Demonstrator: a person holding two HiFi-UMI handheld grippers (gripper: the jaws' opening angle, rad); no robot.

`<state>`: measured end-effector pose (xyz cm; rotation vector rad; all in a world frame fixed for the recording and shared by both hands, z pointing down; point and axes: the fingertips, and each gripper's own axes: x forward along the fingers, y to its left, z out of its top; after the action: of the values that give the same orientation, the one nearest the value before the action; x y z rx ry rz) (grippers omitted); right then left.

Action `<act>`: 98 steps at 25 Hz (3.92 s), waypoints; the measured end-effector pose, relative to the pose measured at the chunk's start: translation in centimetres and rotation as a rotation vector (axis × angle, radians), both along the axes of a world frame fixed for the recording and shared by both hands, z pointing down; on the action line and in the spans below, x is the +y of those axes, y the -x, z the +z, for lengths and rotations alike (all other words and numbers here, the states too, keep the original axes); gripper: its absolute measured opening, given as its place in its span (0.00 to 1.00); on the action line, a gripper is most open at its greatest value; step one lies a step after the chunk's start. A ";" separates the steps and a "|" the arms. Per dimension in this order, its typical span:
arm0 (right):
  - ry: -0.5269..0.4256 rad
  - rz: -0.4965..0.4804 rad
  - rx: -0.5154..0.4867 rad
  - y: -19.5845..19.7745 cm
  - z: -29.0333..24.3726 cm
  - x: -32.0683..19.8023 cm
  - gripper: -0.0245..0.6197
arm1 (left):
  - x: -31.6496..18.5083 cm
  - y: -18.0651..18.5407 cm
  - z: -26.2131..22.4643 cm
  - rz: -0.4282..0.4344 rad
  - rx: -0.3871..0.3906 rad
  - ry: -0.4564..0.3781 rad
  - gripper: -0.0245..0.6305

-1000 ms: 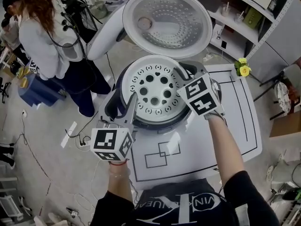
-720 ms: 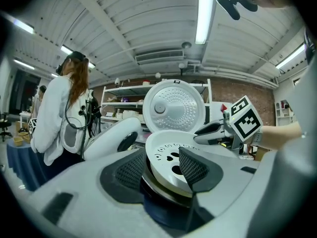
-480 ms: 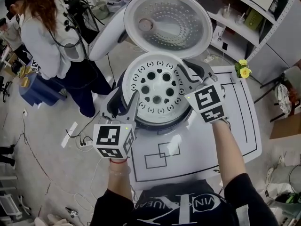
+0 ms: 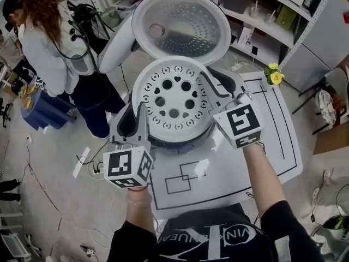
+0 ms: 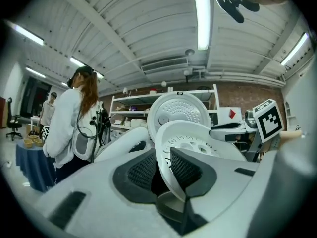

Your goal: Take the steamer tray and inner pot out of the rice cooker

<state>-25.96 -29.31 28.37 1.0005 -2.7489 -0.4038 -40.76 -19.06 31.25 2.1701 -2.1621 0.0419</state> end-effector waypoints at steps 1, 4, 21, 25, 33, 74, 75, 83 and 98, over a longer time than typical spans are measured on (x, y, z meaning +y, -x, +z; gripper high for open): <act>-0.013 0.002 -0.010 -0.1 -0.4 0.4 0.13 | 0.3 0.0 -0.3 -0.005 0.011 -0.018 0.17; -0.034 0.003 -0.054 -0.8 -2.0 1.0 0.12 | 0.6 -0.5 -1.3 -0.012 0.018 -0.051 0.16; -0.071 -0.036 -0.185 -6.6 -8.0 2.9 0.12 | 2.7 -5.9 -7.5 -0.056 0.021 -0.166 0.14; -0.083 -0.014 -0.184 -7.2 -8.9 3.9 0.11 | 3.1 -6.2 -8.2 -0.024 0.036 -0.180 0.14; -0.077 0.050 -0.187 -17.0 -8.5 0.0 0.11 | -1.8 -15.5 -7.8 0.047 0.036 -0.160 0.14; 0.517 0.356 -0.006 -38.6 24.3 -10.9 0.11 | -15.9 -35.3 22.0 0.265 0.108 0.454 0.14; 0.533 0.357 -0.002 -38.6 25.0 -11.1 0.11 | -16.1 -35.4 22.6 0.264 0.108 0.468 0.14; 0.580 0.363 0.008 -38.4 27.3 -12.5 0.12 | -17.7 -35.0 25.0 0.248 0.104 0.521 0.14; 0.547 0.377 0.021 -38.2 28.5 -12.9 0.19 | -18.0 -35.4 25.4 0.309 0.051 0.471 0.17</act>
<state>12.21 -42.21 56.84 1.2865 -2.3553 0.3722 -5.33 -37.09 56.68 2.1561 -1.5654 0.4575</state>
